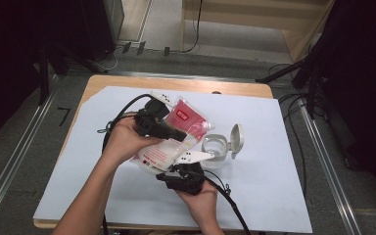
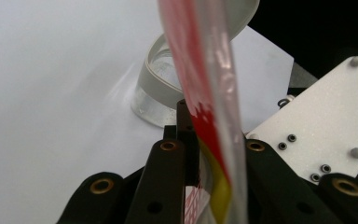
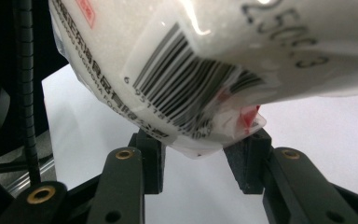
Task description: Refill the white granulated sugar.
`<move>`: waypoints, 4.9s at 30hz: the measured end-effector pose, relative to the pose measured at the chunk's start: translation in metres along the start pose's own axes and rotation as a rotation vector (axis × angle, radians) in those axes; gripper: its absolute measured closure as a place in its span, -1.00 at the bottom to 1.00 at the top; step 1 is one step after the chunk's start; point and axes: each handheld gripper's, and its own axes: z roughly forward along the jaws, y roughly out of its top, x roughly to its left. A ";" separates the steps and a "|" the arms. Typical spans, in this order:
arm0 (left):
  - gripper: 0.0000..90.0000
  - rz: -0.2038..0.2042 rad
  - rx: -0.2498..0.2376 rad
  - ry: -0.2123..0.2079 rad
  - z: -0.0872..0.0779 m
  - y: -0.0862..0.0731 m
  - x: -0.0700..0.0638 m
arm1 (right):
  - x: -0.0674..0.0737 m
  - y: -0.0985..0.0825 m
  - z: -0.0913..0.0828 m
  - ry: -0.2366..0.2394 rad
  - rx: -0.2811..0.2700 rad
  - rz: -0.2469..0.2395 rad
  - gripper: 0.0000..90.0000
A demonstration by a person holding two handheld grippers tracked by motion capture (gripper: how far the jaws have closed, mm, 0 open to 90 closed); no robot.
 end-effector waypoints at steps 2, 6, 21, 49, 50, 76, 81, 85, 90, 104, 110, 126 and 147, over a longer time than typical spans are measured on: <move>0.90 -0.018 0.000 -0.007 0.000 0.000 0.002 | 0.000 0.000 -0.001 0.003 -0.006 0.004 0.37; 0.92 -0.051 0.004 -0.006 0.000 0.000 0.004 | -0.001 -0.001 -0.001 0.005 -0.009 0.012 0.36; 1.00 -0.303 -0.013 -0.196 0.003 0.001 0.005 | 0.002 -0.003 0.004 -0.081 -0.078 -0.041 0.08; 0.80 -0.209 0.025 -0.034 0.011 0.013 -0.015 | 0.024 0.007 0.004 0.060 -0.076 0.054 0.30; 0.83 -0.232 0.019 -0.039 0.011 0.013 -0.014 | 0.025 0.007 0.004 0.051 -0.077 0.049 0.28; 0.73 -0.125 0.067 -0.013 -0.005 0.014 -0.022 | 0.014 0.006 -0.003 0.161 -0.133 0.177 0.39; 0.92 -0.140 0.068 0.044 0.000 0.016 -0.026 | 0.018 0.009 -0.003 0.060 -0.088 0.095 0.36; 0.92 -0.167 0.042 0.042 0.000 0.018 -0.028 | 0.021 0.012 -0.005 0.015 -0.075 0.066 0.31; 0.89 -0.168 0.009 0.046 0.001 0.020 -0.032 | 0.022 0.018 -0.006 -0.030 -0.047 0.046 0.22; 0.71 -0.112 -0.044 0.028 -0.002 0.022 -0.034 | 0.017 0.021 -0.009 0.081 -0.103 0.142 0.39; 0.80 -0.106 -0.024 0.057 -0.003 0.026 -0.038 | 0.020 0.024 -0.014 0.116 -0.131 0.181 0.39; 0.86 -0.112 0.056 0.082 0.005 0.053 -0.037 | 0.020 0.036 -0.017 0.010 -0.109 0.095 0.40; 0.82 -0.085 0.012 0.095 0.004 0.052 -0.043 | 0.026 0.040 -0.023 0.039 -0.126 0.157 0.39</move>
